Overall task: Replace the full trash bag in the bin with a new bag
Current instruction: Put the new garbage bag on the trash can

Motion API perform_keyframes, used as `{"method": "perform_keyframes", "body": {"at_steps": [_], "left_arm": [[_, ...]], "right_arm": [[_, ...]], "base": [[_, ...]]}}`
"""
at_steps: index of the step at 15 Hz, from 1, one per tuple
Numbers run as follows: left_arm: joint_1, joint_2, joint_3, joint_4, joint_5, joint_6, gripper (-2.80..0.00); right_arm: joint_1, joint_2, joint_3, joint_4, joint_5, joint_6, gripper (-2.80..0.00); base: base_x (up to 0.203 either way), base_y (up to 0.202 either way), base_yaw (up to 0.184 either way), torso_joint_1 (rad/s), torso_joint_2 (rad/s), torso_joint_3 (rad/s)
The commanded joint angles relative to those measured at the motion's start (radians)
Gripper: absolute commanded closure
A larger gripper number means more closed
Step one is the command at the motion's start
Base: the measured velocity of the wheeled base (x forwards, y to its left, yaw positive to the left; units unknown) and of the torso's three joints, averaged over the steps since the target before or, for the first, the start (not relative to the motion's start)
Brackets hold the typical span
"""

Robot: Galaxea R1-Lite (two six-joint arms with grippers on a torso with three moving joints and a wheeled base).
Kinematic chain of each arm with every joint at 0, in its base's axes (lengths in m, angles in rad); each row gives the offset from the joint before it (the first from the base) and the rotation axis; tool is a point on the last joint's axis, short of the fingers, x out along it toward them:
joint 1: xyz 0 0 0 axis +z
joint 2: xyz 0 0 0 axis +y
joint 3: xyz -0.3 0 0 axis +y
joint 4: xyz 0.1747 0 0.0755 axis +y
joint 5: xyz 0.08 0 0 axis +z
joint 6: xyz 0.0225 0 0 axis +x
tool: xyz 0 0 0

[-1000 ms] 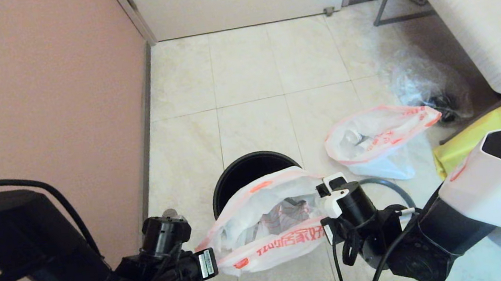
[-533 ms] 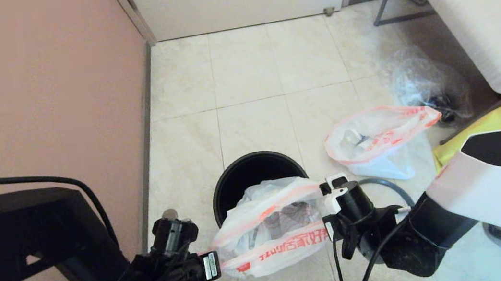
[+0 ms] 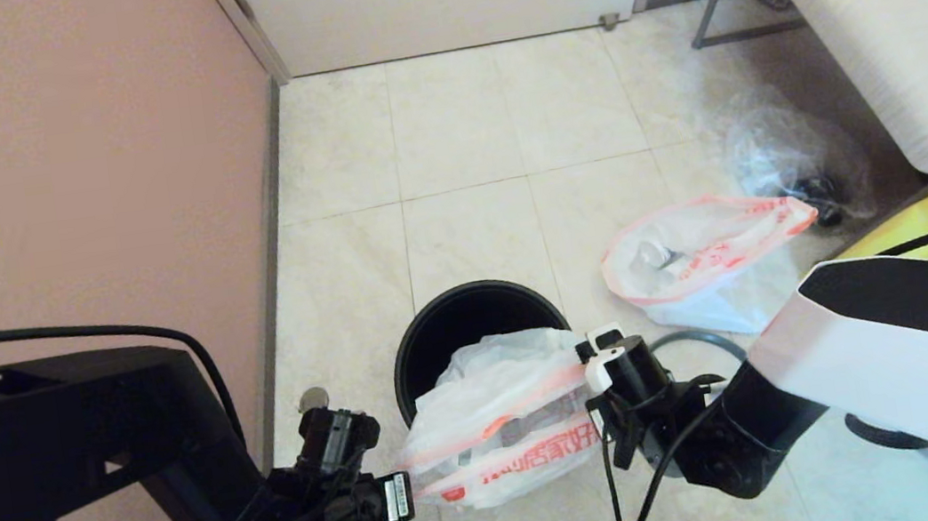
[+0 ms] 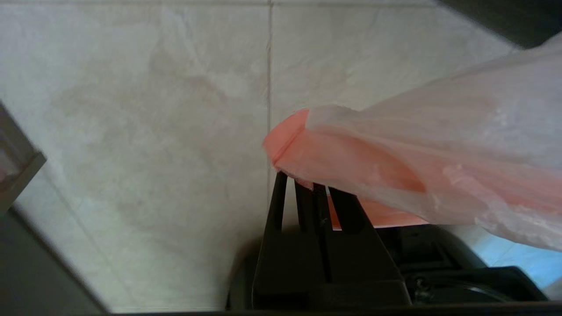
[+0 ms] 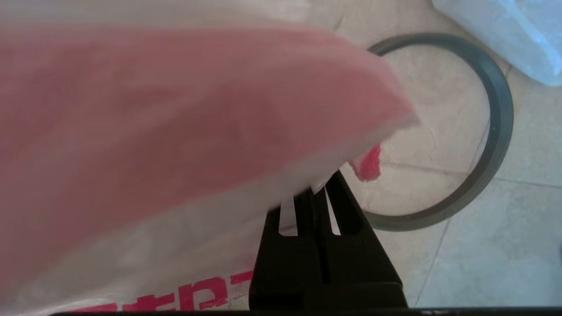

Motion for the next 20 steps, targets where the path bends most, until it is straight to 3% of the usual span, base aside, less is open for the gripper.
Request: {"method": "perform_keyframes", "body": {"at_steps": [1,5,8,12,17,18,20], "left_arm": [[0.0,0.007,0.0,0.009,0.002,-0.002,0.0],[0.003,0.009,0.005,0.028,0.002,0.0,0.0],[0.019,-0.004,-0.021,-0.005,0.003,-0.022,0.0],[0.028,0.014,-0.122,-0.045,0.074,-0.063,0.0],[0.031,0.005,-0.147,-0.03,0.09,-0.08,0.0],[0.031,-0.007,-0.137,-0.031,0.088,-0.081,-2.8],[0.027,-0.046,-0.092,-0.059,0.083,-0.081,-2.8]], "right_arm": [[0.005,0.013,0.014,0.004,-0.004,0.0,0.0],[0.004,0.018,0.059,0.01,-0.007,0.002,0.0],[-0.007,0.019,0.021,-0.017,-0.013,0.001,0.0],[-0.038,0.031,-0.048,-0.061,-0.014,-0.048,0.0],[-0.027,0.034,-0.094,-0.061,-0.015,-0.052,0.0],[-0.021,0.025,-0.082,-0.064,-0.018,-0.05,-2.8],[-0.012,-0.012,-0.036,-0.071,-0.019,-0.046,-2.8]], "base": [[0.0,0.0,0.0,0.0,0.0,0.0],[0.0,0.0,0.0,0.0,0.0,0.0],[0.0,0.0,0.0,0.0,0.0,0.0],[0.0,0.0,0.0,0.0,0.0,0.0],[0.0,0.0,0.0,0.0,0.0,0.0],[0.0,0.0,0.0,0.0,0.0,0.0],[0.0,0.0,0.0,0.0,0.0,0.0]]}}
